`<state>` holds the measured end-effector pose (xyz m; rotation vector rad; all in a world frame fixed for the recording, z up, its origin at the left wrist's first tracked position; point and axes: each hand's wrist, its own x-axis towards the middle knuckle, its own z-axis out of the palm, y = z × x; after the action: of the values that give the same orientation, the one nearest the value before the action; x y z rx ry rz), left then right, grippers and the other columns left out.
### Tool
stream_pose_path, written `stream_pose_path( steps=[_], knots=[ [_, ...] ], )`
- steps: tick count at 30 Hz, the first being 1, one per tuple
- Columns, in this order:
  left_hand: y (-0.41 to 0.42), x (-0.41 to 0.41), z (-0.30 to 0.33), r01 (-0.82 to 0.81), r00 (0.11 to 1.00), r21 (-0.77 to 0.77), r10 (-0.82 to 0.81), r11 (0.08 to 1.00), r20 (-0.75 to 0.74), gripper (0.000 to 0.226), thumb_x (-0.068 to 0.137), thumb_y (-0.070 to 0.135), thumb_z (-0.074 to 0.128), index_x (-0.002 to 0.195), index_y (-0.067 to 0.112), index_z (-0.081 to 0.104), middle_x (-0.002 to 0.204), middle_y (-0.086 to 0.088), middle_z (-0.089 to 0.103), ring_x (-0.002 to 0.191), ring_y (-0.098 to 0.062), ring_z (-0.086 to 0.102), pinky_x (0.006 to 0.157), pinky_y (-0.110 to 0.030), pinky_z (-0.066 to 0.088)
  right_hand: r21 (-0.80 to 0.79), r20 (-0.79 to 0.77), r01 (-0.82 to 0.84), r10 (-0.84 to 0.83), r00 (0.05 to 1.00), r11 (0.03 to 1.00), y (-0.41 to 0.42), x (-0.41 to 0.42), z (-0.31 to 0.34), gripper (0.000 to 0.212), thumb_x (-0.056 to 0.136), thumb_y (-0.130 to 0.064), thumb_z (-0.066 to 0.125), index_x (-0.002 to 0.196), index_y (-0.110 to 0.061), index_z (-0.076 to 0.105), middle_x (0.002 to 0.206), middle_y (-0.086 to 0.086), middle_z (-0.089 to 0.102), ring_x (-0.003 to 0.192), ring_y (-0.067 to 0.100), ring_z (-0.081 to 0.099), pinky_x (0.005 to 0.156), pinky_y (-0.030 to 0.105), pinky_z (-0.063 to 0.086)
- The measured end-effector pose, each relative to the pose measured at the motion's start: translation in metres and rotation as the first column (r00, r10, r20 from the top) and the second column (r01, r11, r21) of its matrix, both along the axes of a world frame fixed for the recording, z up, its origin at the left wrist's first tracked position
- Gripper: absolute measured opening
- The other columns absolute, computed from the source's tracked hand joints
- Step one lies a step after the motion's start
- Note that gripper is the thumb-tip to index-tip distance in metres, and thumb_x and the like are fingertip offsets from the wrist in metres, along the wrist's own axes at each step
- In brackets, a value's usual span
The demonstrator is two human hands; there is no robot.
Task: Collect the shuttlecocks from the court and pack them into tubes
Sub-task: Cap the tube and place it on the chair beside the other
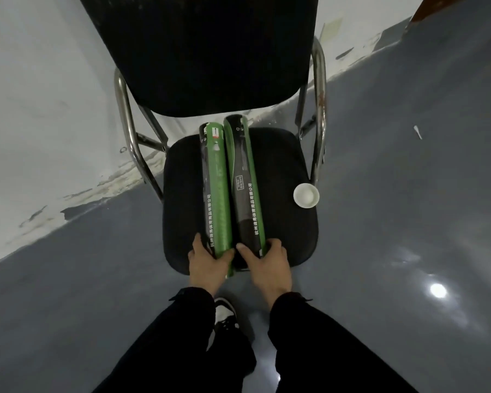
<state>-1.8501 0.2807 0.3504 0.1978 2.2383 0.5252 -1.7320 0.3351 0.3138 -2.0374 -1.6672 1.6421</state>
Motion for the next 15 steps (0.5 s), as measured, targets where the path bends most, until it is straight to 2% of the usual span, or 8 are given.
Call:
stream_pose_path(
  steps=[2,4,6,8,11,13,15],
  knots=[
    [-0.002,0.004,-0.01,0.032,0.999,-0.012,-0.032,0.999,-0.001,0.103,0.083,0.037,0.082,0.163,0.014,0.022,0.151,-0.02,0.039,0.14,-0.038,0.042,0.118,-0.047,0.036,0.063,-0.019,0.069,-0.067,0.998,0.996,0.011,0.008,0.003,0.067,0.083,-0.074,0.057,0.125,-0.022,0.055,0.12,-0.001,0.055,0.108,0.022,0.059,0.098,0.044,0.051],
    [-0.003,0.002,-0.018,0.025,0.999,-0.004,-0.025,1.0,0.025,0.101,0.077,0.042,0.083,0.158,0.012,0.031,0.145,-0.017,0.046,0.134,-0.035,0.047,0.114,-0.048,0.041,0.205,-0.003,0.107,-0.108,0.994,0.973,0.031,0.02,0.002,0.049,0.093,-0.058,0.054,0.127,-0.021,0.058,0.122,0.0,0.056,0.11,0.022,0.06,0.099,0.043,0.051],
    [-0.003,-0.005,-0.024,-0.016,0.999,0.017,0.015,1.0,0.048,0.098,0.065,0.05,0.078,0.148,0.011,0.042,0.134,-0.013,0.056,0.122,-0.031,0.058,0.105,-0.049,0.05,0.383,0.101,0.025,-0.069,0.992,0.923,0.057,0.029,-0.002,0.041,0.097,-0.038,0.057,0.132,-0.018,0.058,0.131,0.004,0.057,0.119,0.026,0.056,0.102,0.043,0.048],
    [-0.003,-0.011,-0.018,-0.091,0.994,0.049,0.087,0.995,0.07,0.079,0.065,0.043,0.075,0.133,0.011,0.051,0.119,-0.008,0.062,0.104,-0.026,0.065,0.089,-0.043,0.057,0.486,0.267,-0.145,0.011,0.964,0.862,0.081,0.032,-0.006,0.047,0.095,-0.027,0.058,0.141,-0.016,0.053,0.145,0.005,0.052,0.127,0.03,0.049,0.104,0.045,0.043],
    [-0.008,-0.014,-0.005,-0.135,0.989,0.106,0.126,0.985,0.083,0.037,0.086,0.017,0.073,0.117,0.014,0.052,0.099,0.0,0.062,0.085,-0.012,0.062,0.064,-0.025,0.049,0.442,0.398,-0.366,0.187,0.898,0.819,0.107,0.03,-0.013,0.055,0.095,-0.023,0.057,0.148,-0.017,0.045,0.156,0.006,0.043,0.137,0.034,0.041,0.111,0.049,0.038],
    [-0.016,-0.013,-0.001,-0.128,0.989,0.129,0.118,0.983,0.085,0.032,0.09,0.012,0.069,0.116,0.017,0.051,0.096,0.002,0.061,0.083,-0.01,0.061,0.06,-0.022,0.045,0.391,0.446,-0.475,0.289,0.847,0.788,0.116,0.029,-0.018,0.051,0.095,-0.021,0.057,0.145,-0.017,0.046,0.156,0.009,0.04,0.136,0.037,0.042,0.11,0.05,0.038],
    [-0.022,-0.012,0.004,-0.137,0.988,0.166,0.122,0.976,0.096,0.035,0.091,0.012,0.068,0.12,0.018,0.051,0.099,0.001,0.062,0.086,-0.011,0.062,0.062,-0.022,0.045,0.399,0.5,-0.52,0.296,0.814,0.755,0.119,0.027,-0.023,0.046,0.093,-0.018,0.059,0.139,-0.018,0.053,0.15,0.01,0.044,0.129,0.038,0.047,0.106,0.049,0.04]
  ],
)
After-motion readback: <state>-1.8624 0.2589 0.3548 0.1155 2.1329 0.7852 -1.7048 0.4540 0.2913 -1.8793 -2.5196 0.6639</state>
